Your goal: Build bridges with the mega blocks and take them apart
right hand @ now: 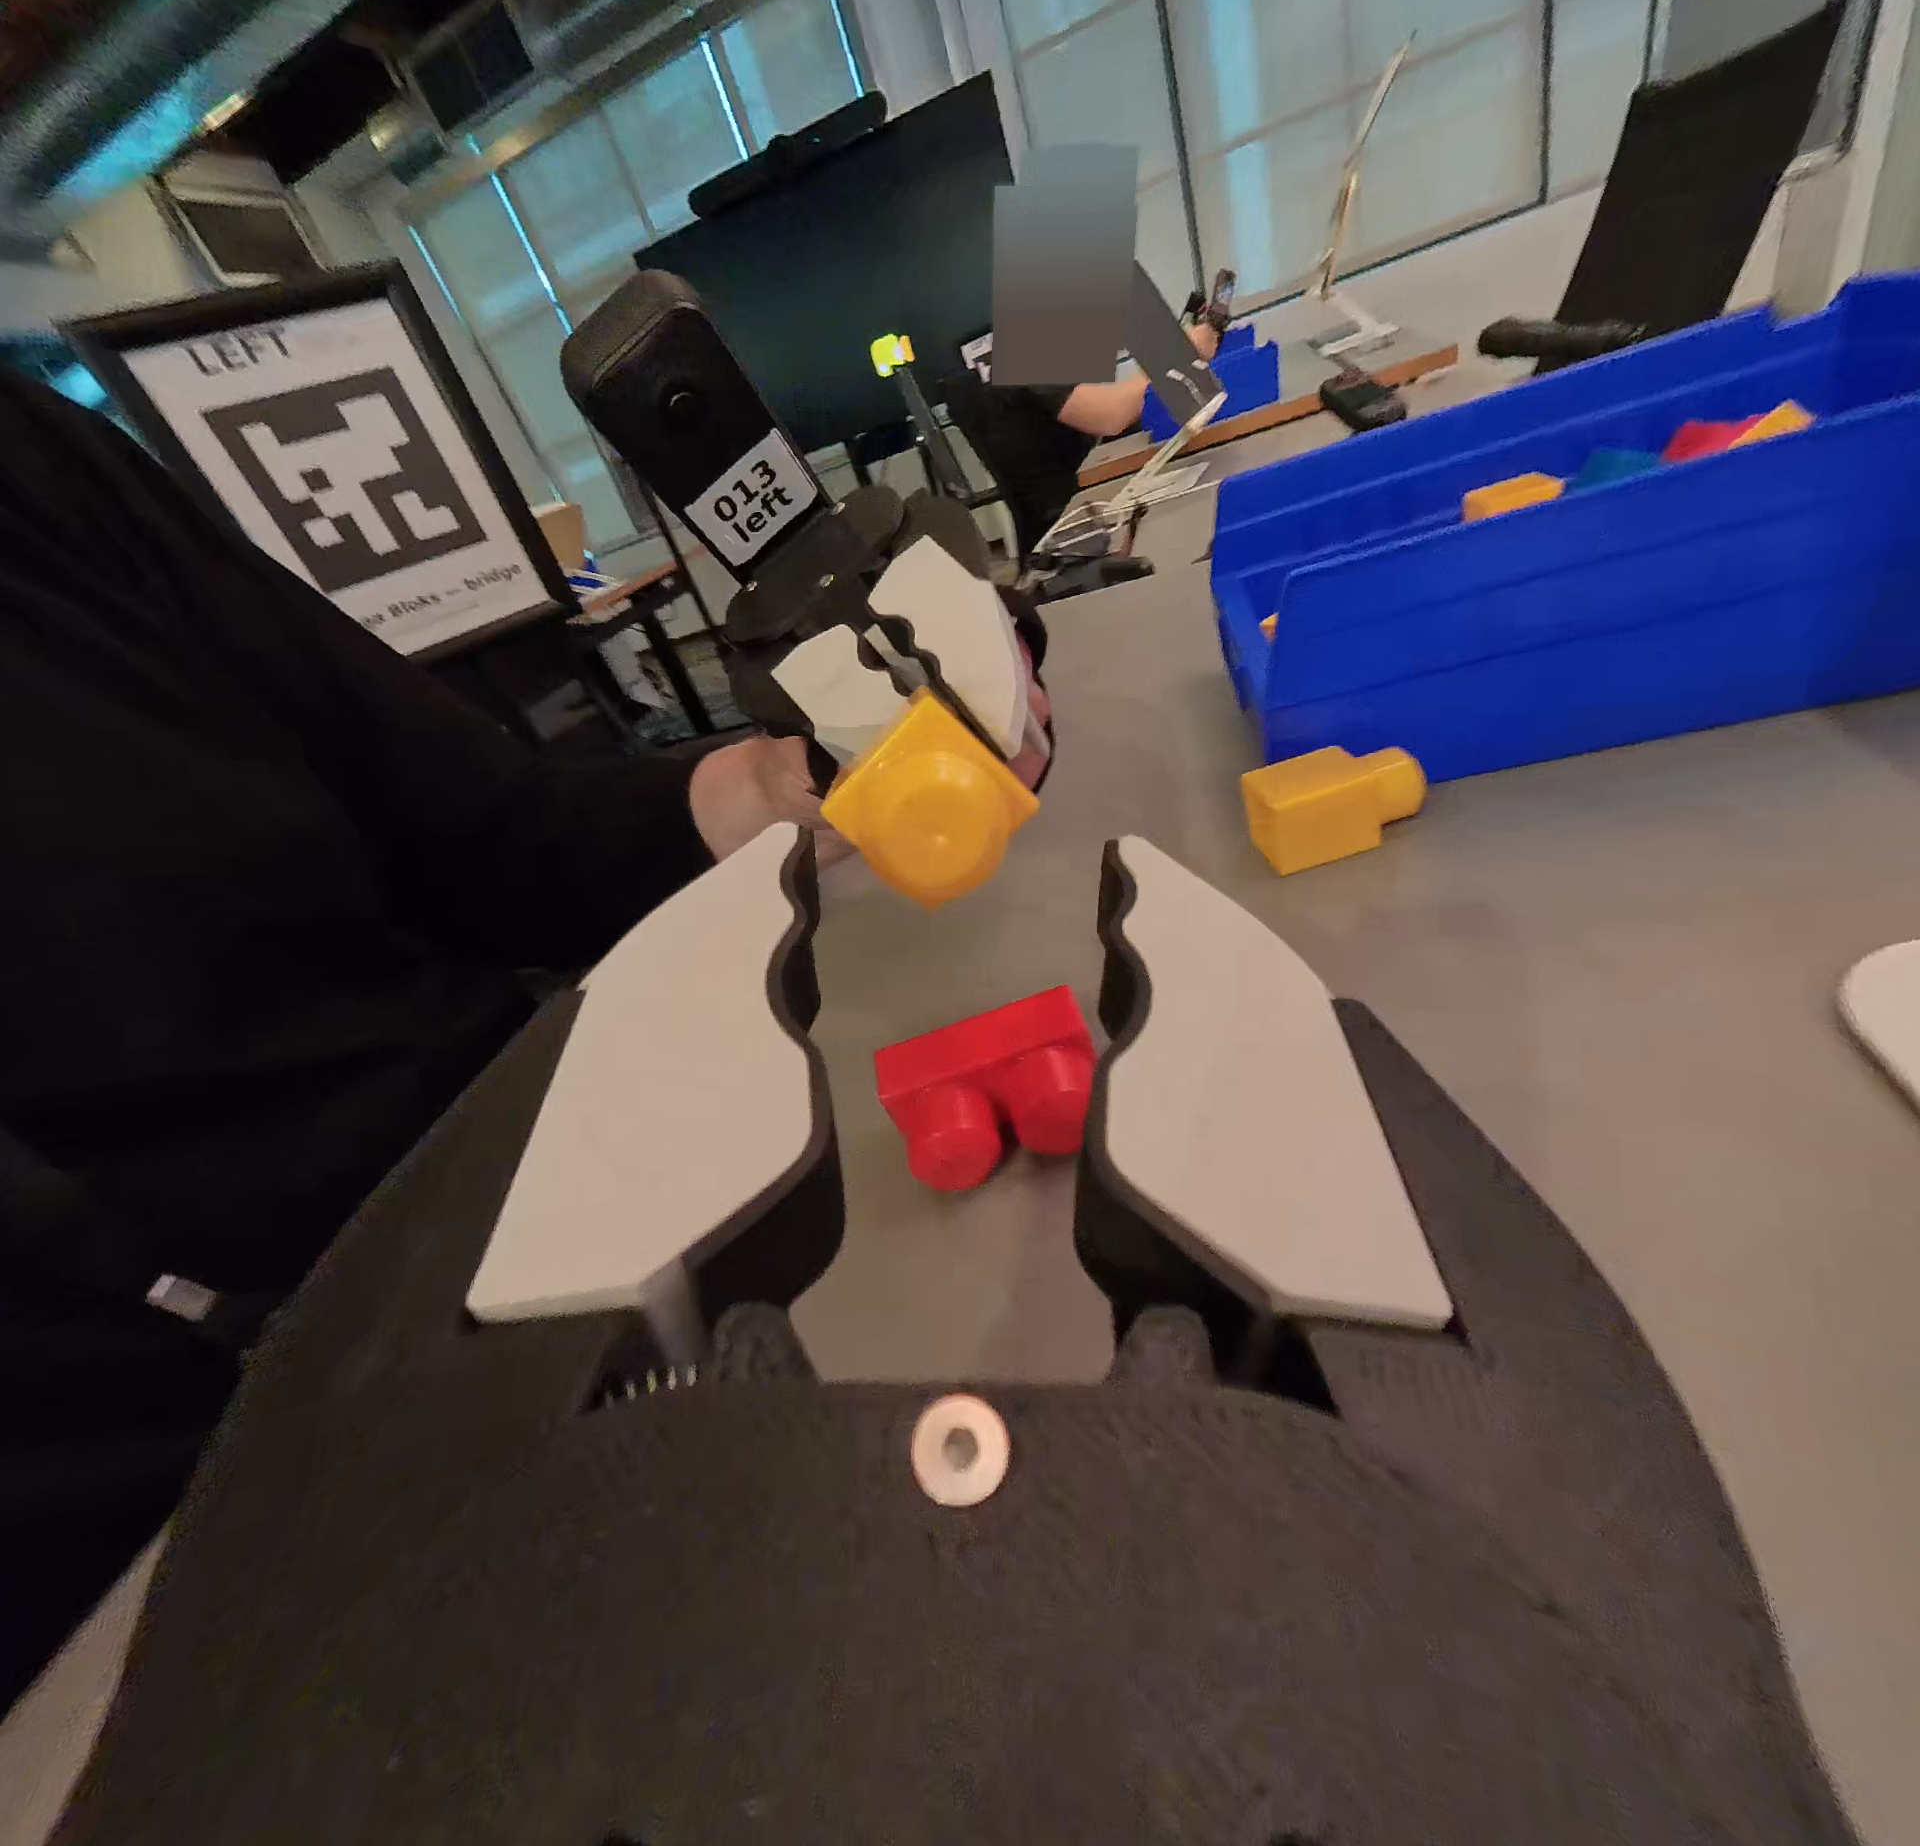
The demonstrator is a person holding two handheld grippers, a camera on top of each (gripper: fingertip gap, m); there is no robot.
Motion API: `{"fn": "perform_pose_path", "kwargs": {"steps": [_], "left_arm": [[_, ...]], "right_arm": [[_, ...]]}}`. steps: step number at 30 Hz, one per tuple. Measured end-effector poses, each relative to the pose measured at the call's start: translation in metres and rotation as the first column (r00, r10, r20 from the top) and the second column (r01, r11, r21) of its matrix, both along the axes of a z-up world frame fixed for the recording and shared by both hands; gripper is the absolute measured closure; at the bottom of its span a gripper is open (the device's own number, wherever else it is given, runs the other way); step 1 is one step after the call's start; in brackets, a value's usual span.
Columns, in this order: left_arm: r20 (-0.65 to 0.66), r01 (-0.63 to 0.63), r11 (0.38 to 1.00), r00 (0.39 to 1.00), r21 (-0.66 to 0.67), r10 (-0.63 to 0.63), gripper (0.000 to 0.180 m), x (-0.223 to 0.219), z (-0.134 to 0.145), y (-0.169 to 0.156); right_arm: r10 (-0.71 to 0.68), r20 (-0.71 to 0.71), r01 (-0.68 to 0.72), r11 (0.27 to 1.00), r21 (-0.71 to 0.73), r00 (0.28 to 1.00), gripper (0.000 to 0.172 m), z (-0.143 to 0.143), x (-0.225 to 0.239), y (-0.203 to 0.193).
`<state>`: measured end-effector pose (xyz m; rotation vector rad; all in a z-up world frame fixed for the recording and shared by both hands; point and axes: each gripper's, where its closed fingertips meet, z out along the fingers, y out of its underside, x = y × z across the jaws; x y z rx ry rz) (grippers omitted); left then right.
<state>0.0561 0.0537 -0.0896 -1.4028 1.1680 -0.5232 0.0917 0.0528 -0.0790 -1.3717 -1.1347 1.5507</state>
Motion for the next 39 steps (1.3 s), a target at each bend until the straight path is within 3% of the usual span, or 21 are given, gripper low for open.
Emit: {"fn": "perform_pose_path", "kwargs": {"steps": [7, 12, 17, 22, 27, 30, 32, 35, 39], "left_arm": [[-0.122, -0.035, 0.988, 0.991, 0.148, 0.054, 0.178, 0.005, 0.001, -0.002], [-0.045, -0.010, 0.980, 0.999, 0.199, 0.019, 0.178, 0.009, 0.020, -0.009], [0.095, 0.058, 0.987, 0.993, 0.150, -0.073, 0.149, 0.015, 0.038, -0.019], [0.024, 0.108, 0.968, 0.993, 0.224, -0.117, 0.175, 0.022, 0.036, -0.032], [-0.028, 0.091, 0.956, 0.996, 0.279, -0.087, 0.178, 0.013, 0.038, -0.036], [-0.002, 0.046, 0.959, 0.999, 0.280, -0.047, 0.179, -0.008, 0.048, -0.032], [0.023, -0.003, 0.965, 1.000, 0.264, -0.003, 0.179, -0.035, 0.053, -0.025], [0.076, -0.102, 0.965, 0.993, 0.240, 0.086, 0.179, -0.079, 0.057, -0.012], [0.175, -0.168, 0.964, 0.976, 0.206, 0.132, 0.179, -0.114, 0.063, -0.003]], "right_arm": [[0.045, -0.026, -0.049, 0.981, -0.186, 0.999, 0.133, 0.000, -0.017, -0.008], [0.082, -0.131, -0.105, 0.978, -0.180, 0.988, 0.135, 0.016, -0.012, -0.014], [0.143, -0.220, -0.186, 0.964, -0.190, 0.965, 0.135, 0.029, -0.009, -0.022], [0.211, -0.207, -0.259, 0.934, -0.246, 0.955, 0.136, 0.025, -0.018, -0.036], [0.232, -0.227, -0.296, 0.904, -0.308, 0.946, 0.135, 0.028, -0.026, -0.043], [0.143, -0.192, -0.189, 0.950, -0.249, 0.971, 0.120, 0.029, -0.032, -0.025], [0.051, -0.092, -0.066, 0.984, -0.164, 0.994, 0.112, 0.020, -0.037, 0.001], [-0.113, 0.135, 0.093, 0.985, 0.147, 0.984, 0.108, -0.004, -0.058, 0.038], [-0.110, 0.334, -0.002, 0.948, 0.318, 0.936, 0.103, -0.038, -0.103, 0.063]]}}
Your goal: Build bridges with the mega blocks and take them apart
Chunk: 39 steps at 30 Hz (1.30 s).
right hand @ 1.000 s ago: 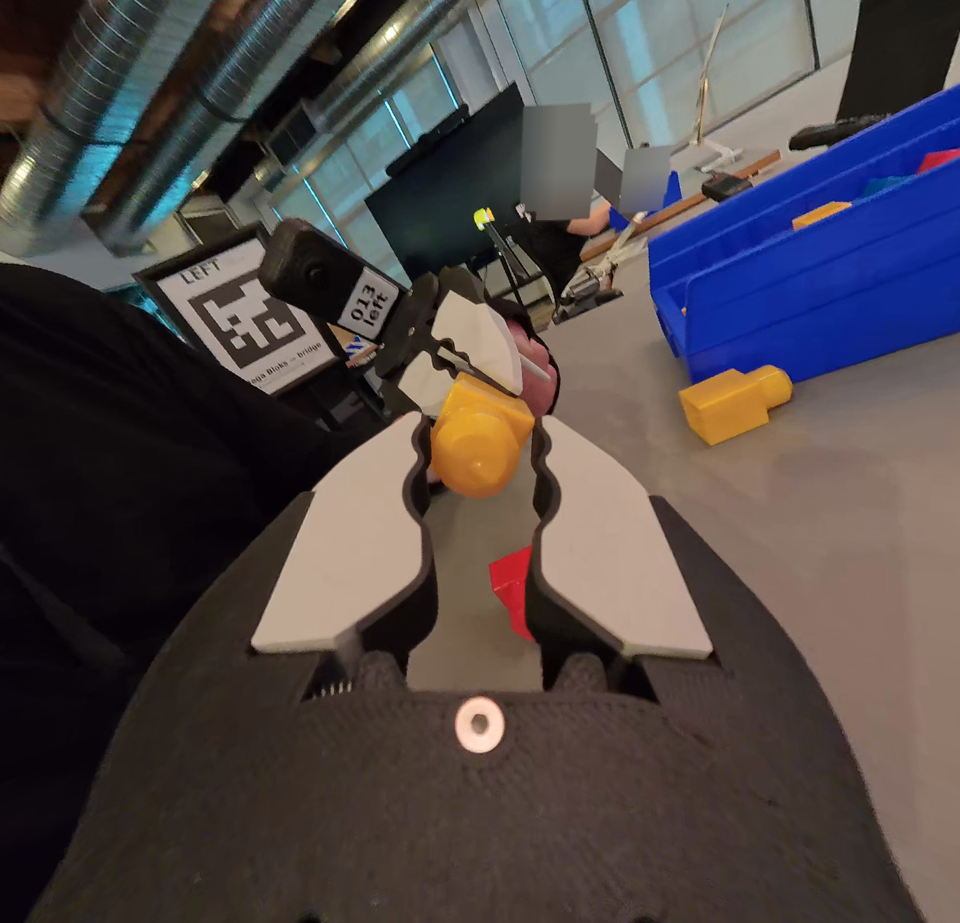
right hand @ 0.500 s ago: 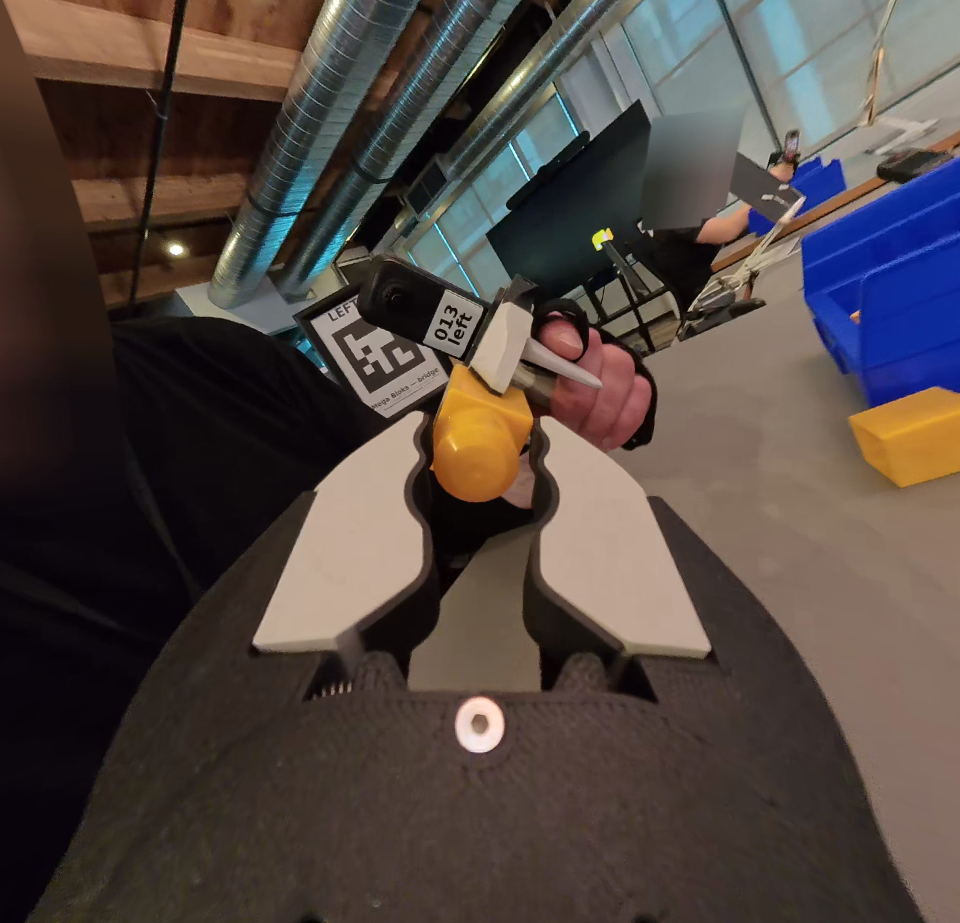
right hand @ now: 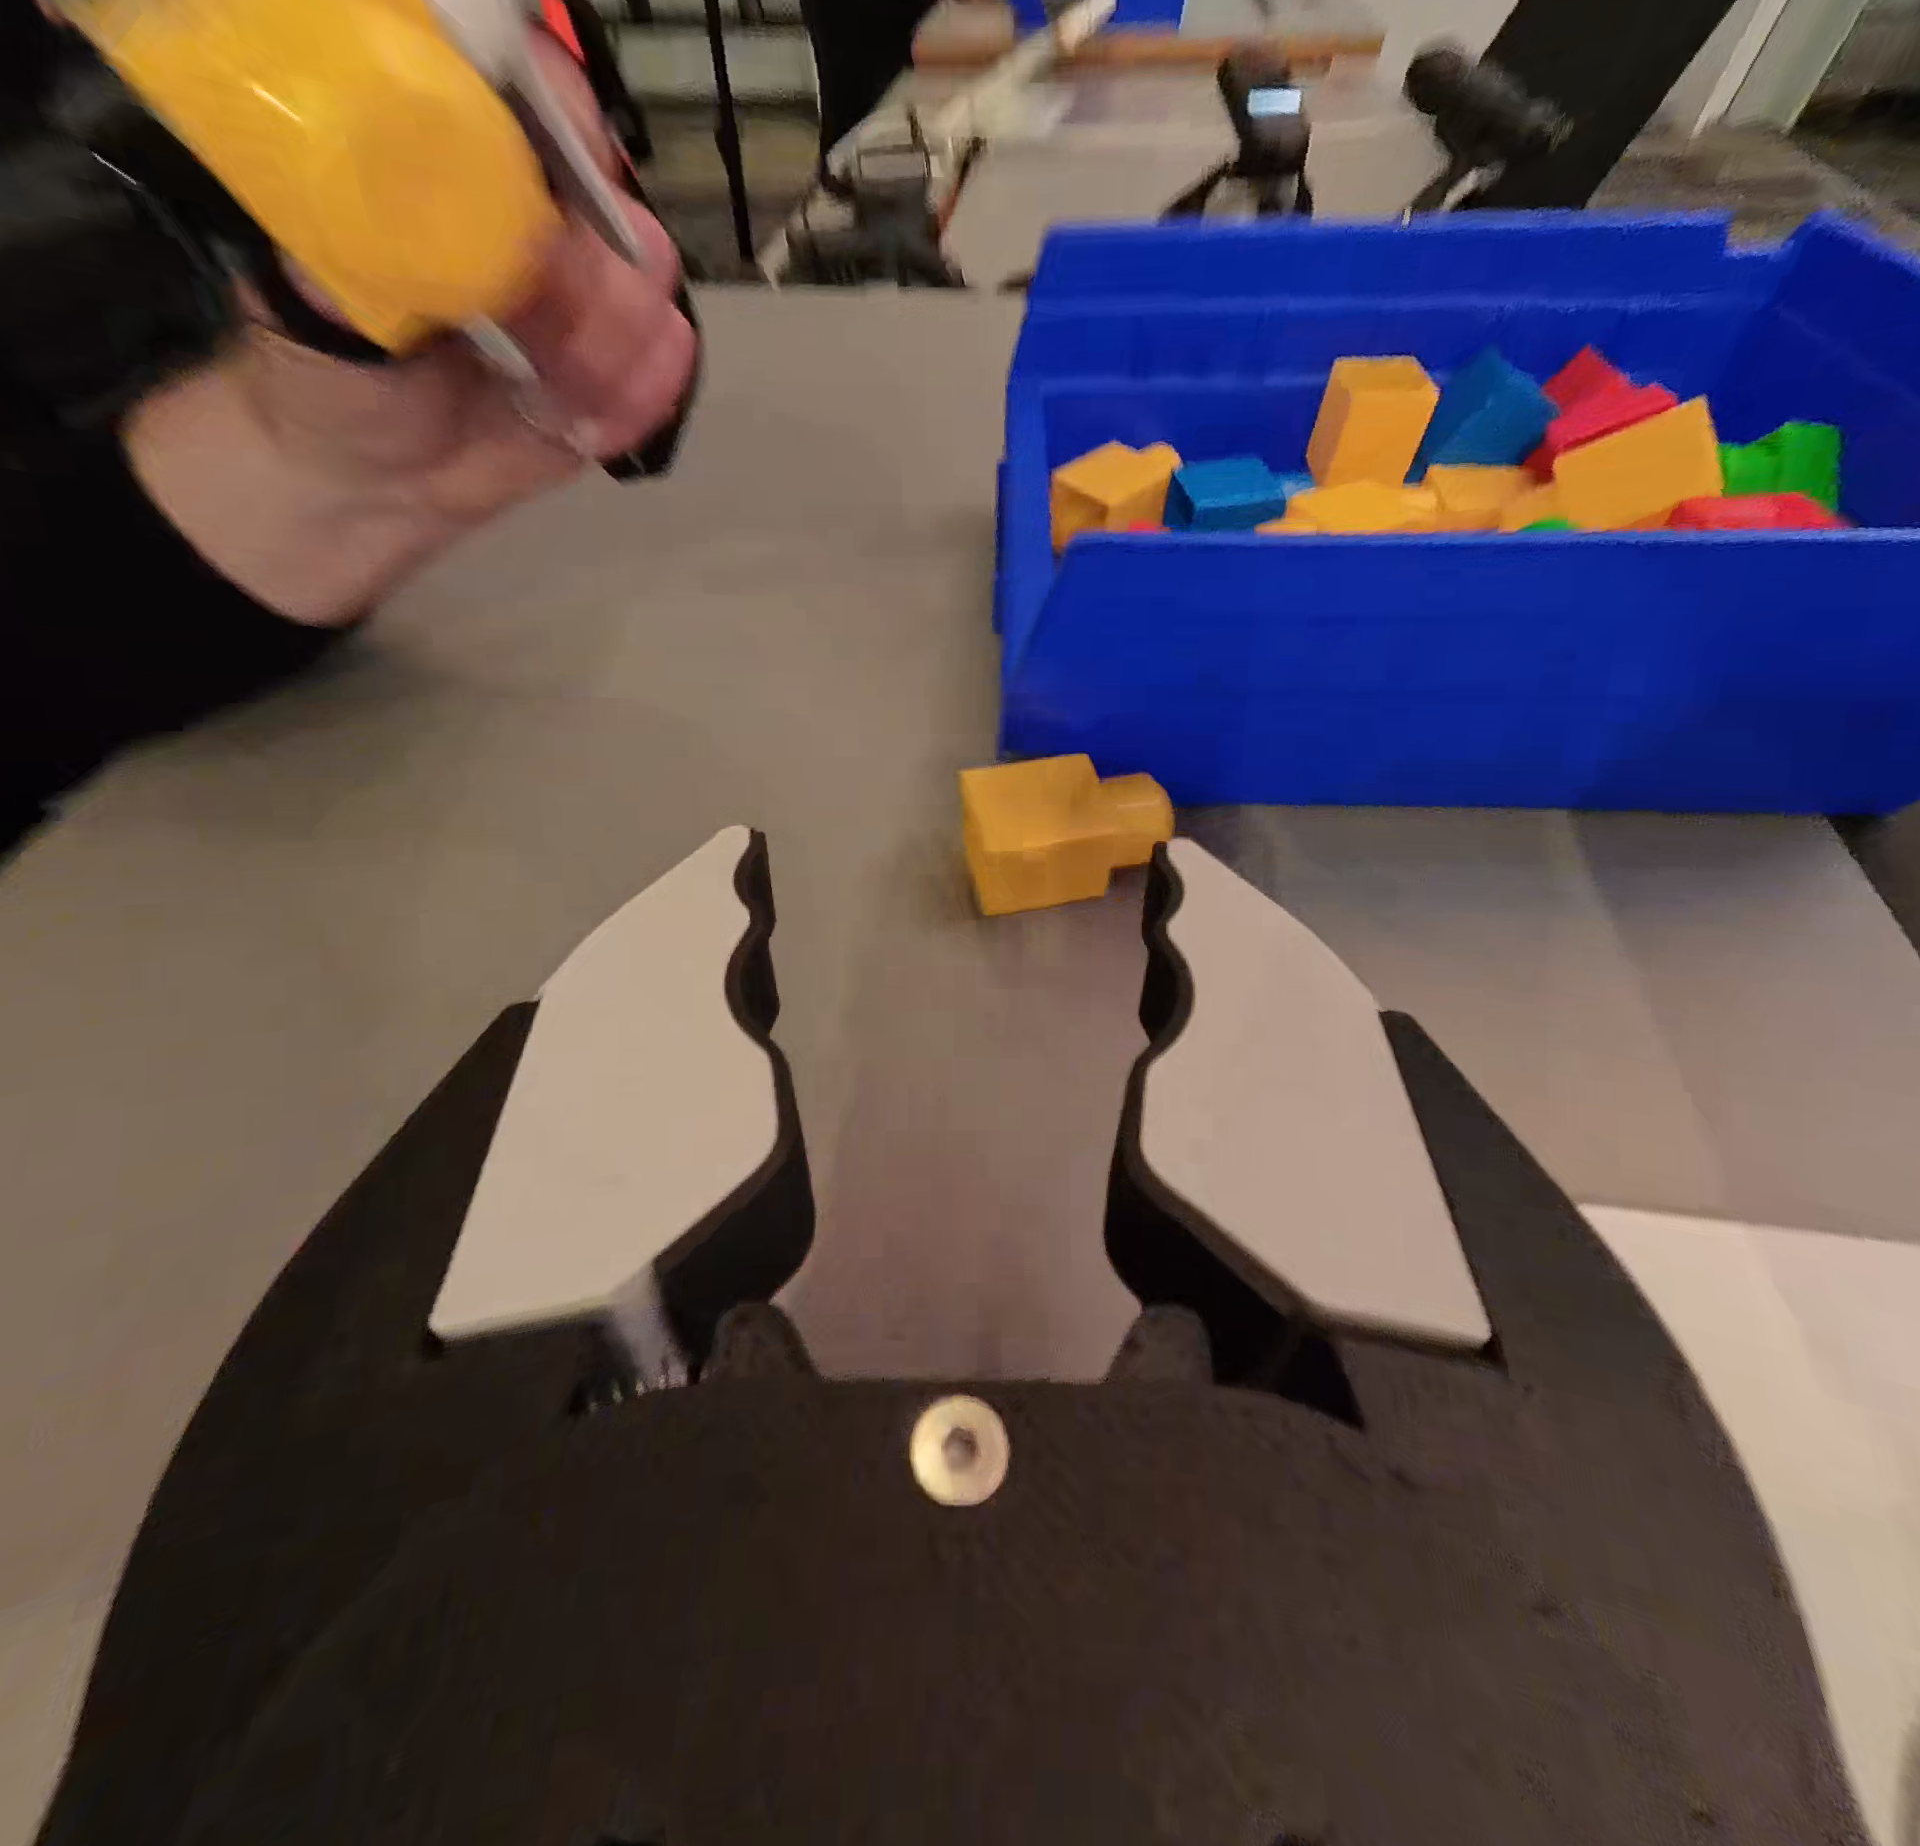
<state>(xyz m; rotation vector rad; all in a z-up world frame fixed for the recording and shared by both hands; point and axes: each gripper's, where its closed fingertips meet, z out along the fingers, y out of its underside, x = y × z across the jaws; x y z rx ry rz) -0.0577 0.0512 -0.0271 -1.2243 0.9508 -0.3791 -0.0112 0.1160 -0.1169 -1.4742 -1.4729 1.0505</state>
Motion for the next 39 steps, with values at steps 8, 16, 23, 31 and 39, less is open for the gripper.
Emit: {"fn": "perform_pose_path", "kwargs": {"steps": [8, 16, 23, 31, 39], "left_arm": [[0.028, -0.016, 0.999, 0.999, -0.028, 0.016, 0.179, -0.011, -0.004, 0.008], [0.041, -0.020, 0.999, 0.999, -0.029, 0.022, 0.179, -0.011, -0.002, 0.010], [0.032, -0.026, 0.999, 0.999, -0.038, 0.028, 0.179, -0.008, -0.005, 0.013], [0.031, -0.031, 0.999, 0.999, -0.045, 0.032, 0.179, -0.011, -0.006, 0.014], [0.054, -0.019, 0.999, 0.998, -0.033, 0.021, 0.179, -0.013, 0.000, 0.010]], "right_arm": [[0.087, 0.200, -0.083, 0.996, -0.027, 0.976, 0.123, -0.051, -0.043, 0.005], [0.035, 0.180, -0.039, 0.999, 0.019, 0.983, 0.110, -0.049, -0.046, 0.021], [0.082, 0.280, -0.106, 0.992, 0.073, 0.956, 0.129, -0.064, -0.057, 0.017], [0.100, 0.364, -0.115, 0.993, 0.021, 0.926, 0.131, -0.065, -0.044, -0.023], [0.276, 0.427, -0.292, 0.956, -0.029, 0.861, 0.111, -0.056, -0.016, -0.084]]}}
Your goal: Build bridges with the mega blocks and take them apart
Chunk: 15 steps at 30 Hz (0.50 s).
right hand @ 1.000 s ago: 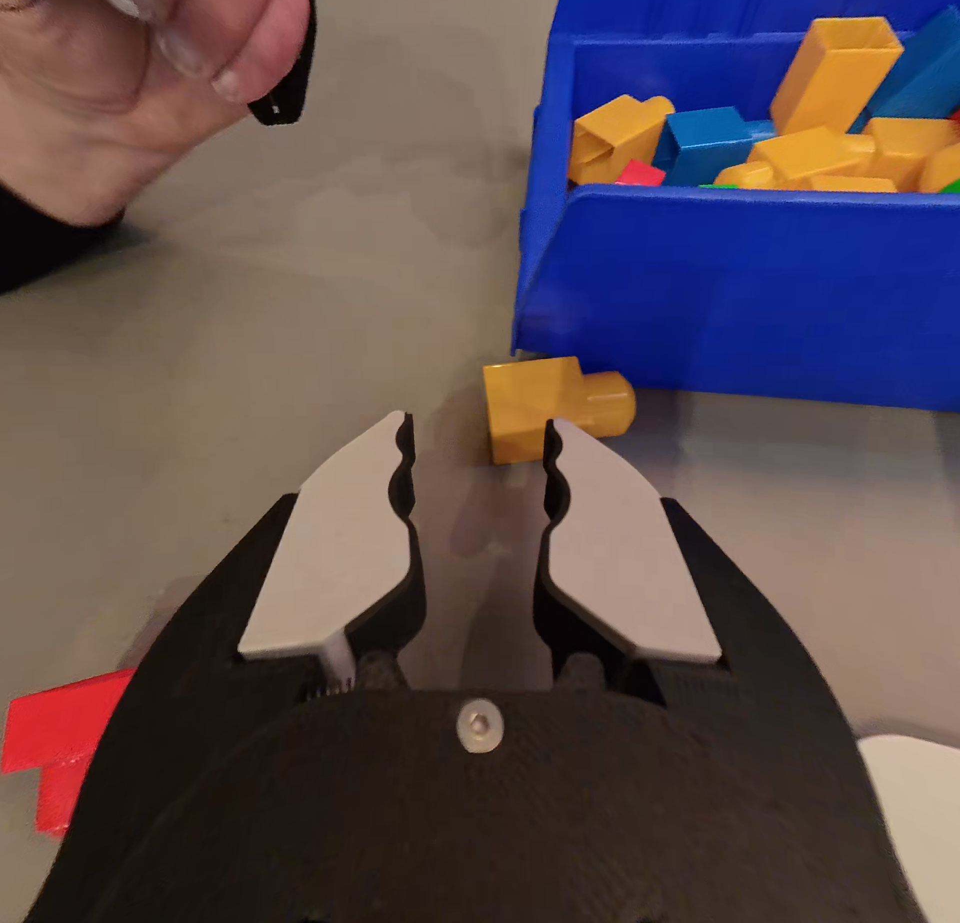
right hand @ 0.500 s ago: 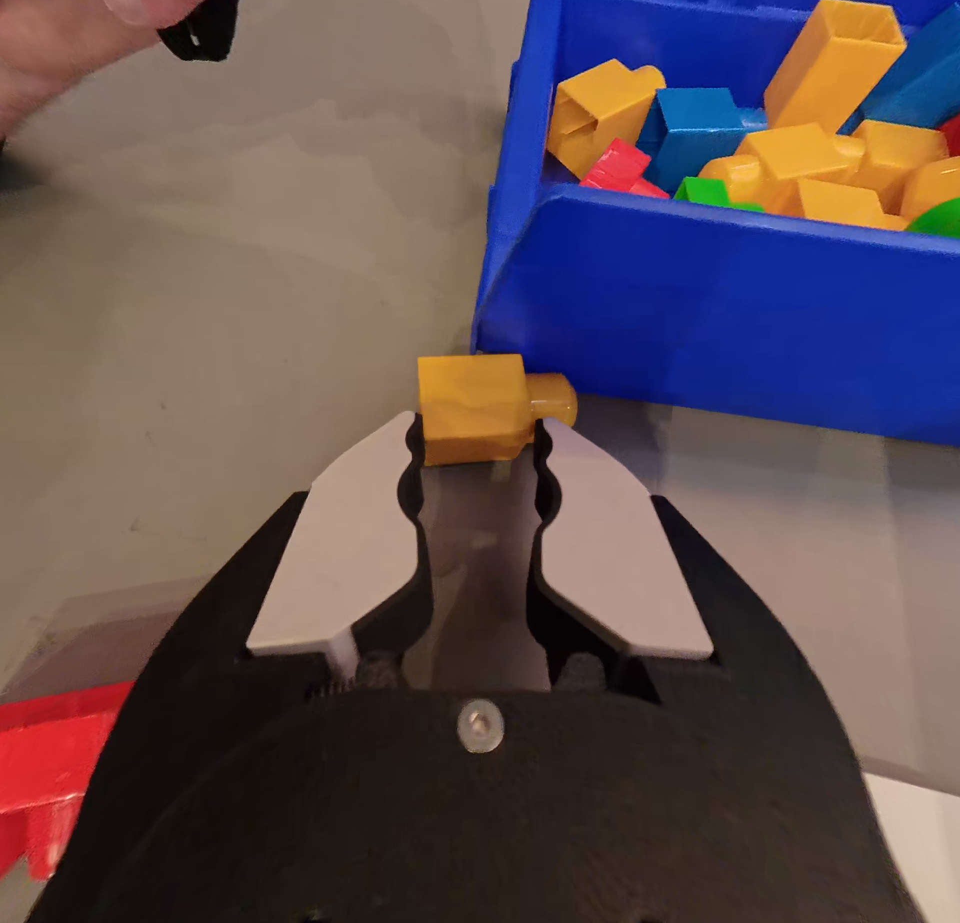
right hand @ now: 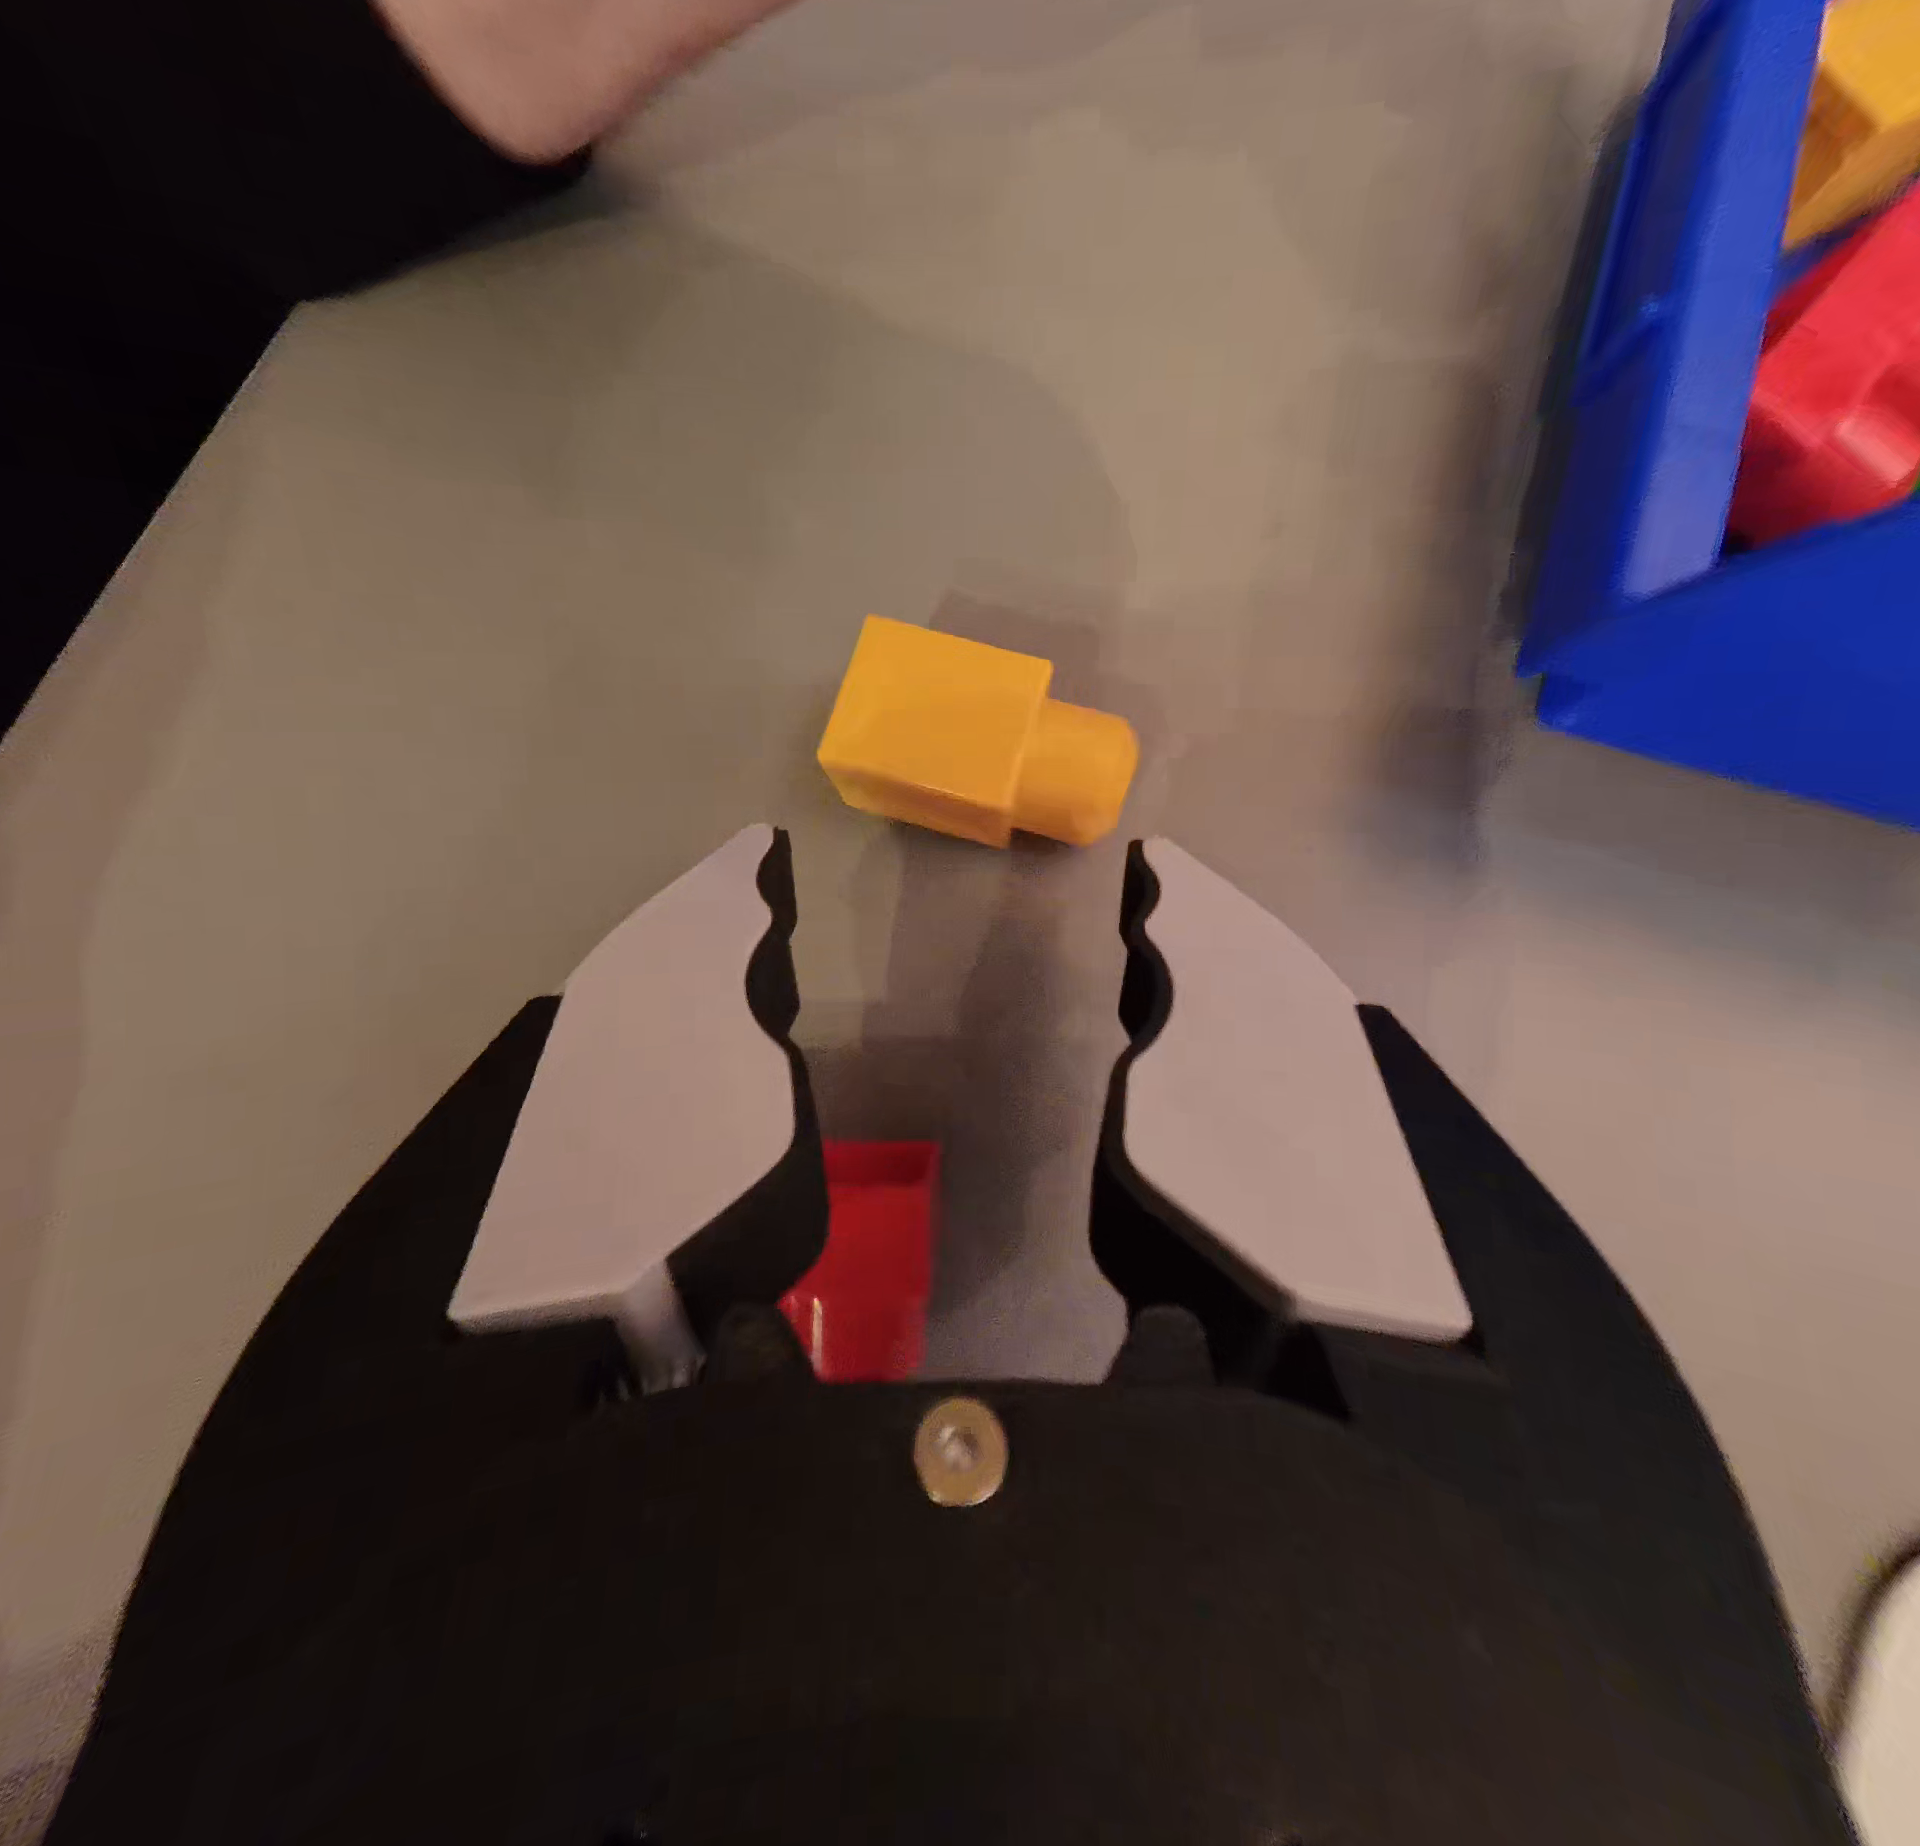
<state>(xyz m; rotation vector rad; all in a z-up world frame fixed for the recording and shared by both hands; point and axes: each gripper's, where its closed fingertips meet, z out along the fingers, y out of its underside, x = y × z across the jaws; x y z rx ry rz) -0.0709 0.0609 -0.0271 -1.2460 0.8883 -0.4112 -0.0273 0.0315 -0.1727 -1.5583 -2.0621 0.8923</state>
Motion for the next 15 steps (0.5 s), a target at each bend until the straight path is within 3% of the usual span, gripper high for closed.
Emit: {"fn": "perform_pose_path", "kwargs": {"steps": [3, 6, 10, 15], "left_arm": [[-0.003, -0.018, 1.000, 1.000, 0.011, 0.018, 0.179, -0.006, 0.003, 0.001], [0.032, -0.025, 0.999, 0.999, 0.021, 0.024, 0.179, -0.015, 0.009, -0.001], [0.057, -0.017, 0.999, 0.998, 0.037, 0.015, 0.179, -0.024, 0.015, -0.006], [0.035, -0.005, 0.999, 0.999, 0.031, 0.004, 0.179, -0.026, 0.012, -0.006]], "right_arm": [[0.178, -0.071, -0.166, 0.975, 0.150, 0.981, 0.117, 0.018, -0.002, 0.004], [0.401, 0.004, -0.385, 0.875, 0.293, 0.916, 0.118, 0.016, -0.014, -0.001], [0.559, 0.142, -0.576, 0.783, 0.234, 0.817, 0.118, -0.012, -0.022, -0.005], [0.639, 0.120, -0.650, 0.754, 0.098, 0.760, 0.130, -0.027, -0.028, -0.019]]}}
